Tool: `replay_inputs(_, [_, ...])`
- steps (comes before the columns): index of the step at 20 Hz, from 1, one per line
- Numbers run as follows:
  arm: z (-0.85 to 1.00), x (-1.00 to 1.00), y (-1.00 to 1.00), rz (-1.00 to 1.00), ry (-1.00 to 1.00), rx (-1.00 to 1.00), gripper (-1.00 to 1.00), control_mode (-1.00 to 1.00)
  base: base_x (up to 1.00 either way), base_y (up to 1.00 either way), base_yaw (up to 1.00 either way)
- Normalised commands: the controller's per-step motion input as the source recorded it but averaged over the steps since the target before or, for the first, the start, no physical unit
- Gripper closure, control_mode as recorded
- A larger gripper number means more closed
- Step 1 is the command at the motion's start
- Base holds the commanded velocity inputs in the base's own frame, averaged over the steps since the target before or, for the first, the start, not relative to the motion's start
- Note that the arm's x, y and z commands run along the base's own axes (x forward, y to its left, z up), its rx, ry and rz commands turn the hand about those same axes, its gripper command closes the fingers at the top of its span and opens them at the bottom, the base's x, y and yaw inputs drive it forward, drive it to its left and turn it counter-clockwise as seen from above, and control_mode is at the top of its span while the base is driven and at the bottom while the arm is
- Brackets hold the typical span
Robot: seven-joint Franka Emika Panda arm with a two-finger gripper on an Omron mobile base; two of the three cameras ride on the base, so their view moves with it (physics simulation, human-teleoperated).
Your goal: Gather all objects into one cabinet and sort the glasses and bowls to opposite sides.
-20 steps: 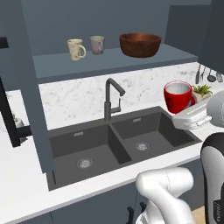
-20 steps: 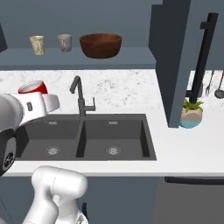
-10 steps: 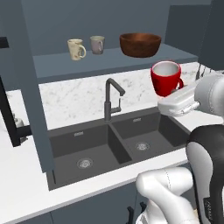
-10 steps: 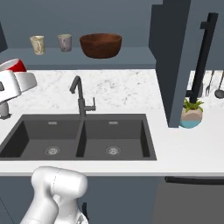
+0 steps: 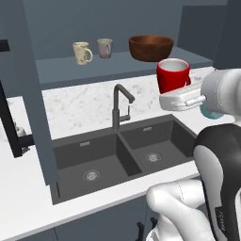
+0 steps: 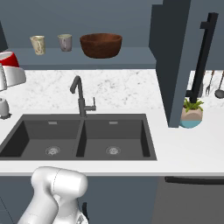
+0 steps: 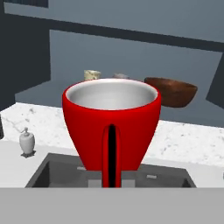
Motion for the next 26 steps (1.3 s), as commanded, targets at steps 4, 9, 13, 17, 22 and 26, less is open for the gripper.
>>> replay_inputs(4, [-0.21,0.00,0.04,0.00,-0.07,0.15,1.00,-1.00,0.00,0.00,0.00])
replay_inputs(9, [-0.23,0.02,0.07,0.00,-0.24,0.01,1.00,-1.00,0.00,0.00,0.00])
replay_inputs(13, [-0.04,0.28,0.09,0.00,-0.19,-0.02,1.00,-1.00,0.00,0.00,0.00])
replay_inputs(17, [0.42,0.31,0.02,0.00,-0.01,-0.04,1.00,-1.00,0.00,0.00,0.00])
replay_inputs(22, [0.56,0.30,0.00,0.00,0.19,0.00,1.00,-1.00,0.00,0.00,0.00])
replay_inputs(26, [0.39,0.18,0.00,0.00,0.27,0.00,1.00,-1.00,0.00,0.00,0.00])
